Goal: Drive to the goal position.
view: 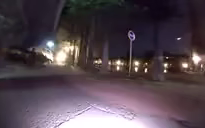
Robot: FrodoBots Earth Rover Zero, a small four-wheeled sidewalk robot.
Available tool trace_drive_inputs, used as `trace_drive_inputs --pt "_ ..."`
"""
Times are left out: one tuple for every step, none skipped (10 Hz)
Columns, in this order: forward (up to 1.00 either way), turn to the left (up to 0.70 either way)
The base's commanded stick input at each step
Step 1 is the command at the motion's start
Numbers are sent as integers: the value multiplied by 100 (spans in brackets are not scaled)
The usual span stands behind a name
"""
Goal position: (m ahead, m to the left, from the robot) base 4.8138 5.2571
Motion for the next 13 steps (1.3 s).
trace_drive_inputs --pt "0 70" --pt "0 70" --pt "0 70" --pt "0 70" --pt "0 70" --pt "0 70" --pt "32 40" --pt "60 20" --pt "70 13" --pt "70 11" --pt "45 0" --pt "45 0" --pt "57 0"
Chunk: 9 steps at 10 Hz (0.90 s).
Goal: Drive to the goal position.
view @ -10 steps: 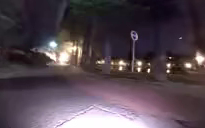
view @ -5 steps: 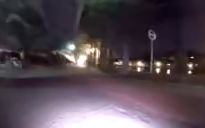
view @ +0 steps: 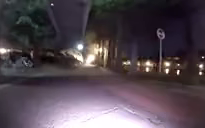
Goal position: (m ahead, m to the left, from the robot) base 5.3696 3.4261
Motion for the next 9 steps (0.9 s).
trace_drive_inputs --pt "70 0" --pt "70 0" --pt "70 0" --pt "70 2" --pt "70 10" --pt "70 14" --pt "70 14" --pt "70 14" --pt "70 14"
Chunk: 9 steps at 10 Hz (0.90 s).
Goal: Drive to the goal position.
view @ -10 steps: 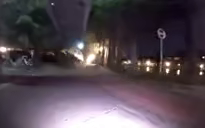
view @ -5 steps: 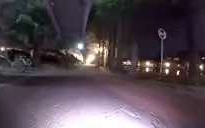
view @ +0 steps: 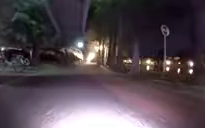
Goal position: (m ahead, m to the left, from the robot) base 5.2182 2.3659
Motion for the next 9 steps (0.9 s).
trace_drive_inputs --pt "70 14" --pt "63 14" --pt "57 15" --pt "54 14" --pt "54 13" --pt "54 13" --pt "53 13" --pt "46 28" --pt "45 27"
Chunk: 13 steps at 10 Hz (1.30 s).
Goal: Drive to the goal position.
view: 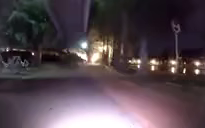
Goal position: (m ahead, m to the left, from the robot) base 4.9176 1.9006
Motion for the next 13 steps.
trace_drive_inputs --pt "46 28" --pt "45 27" --pt "46 28" --pt "46 28" --pt "44 27" --pt "43 26" --pt "41 25" --pt "41 25" --pt "45 27" --pt "55 17" --pt "59 15" --pt "56 15" --pt "44 27"
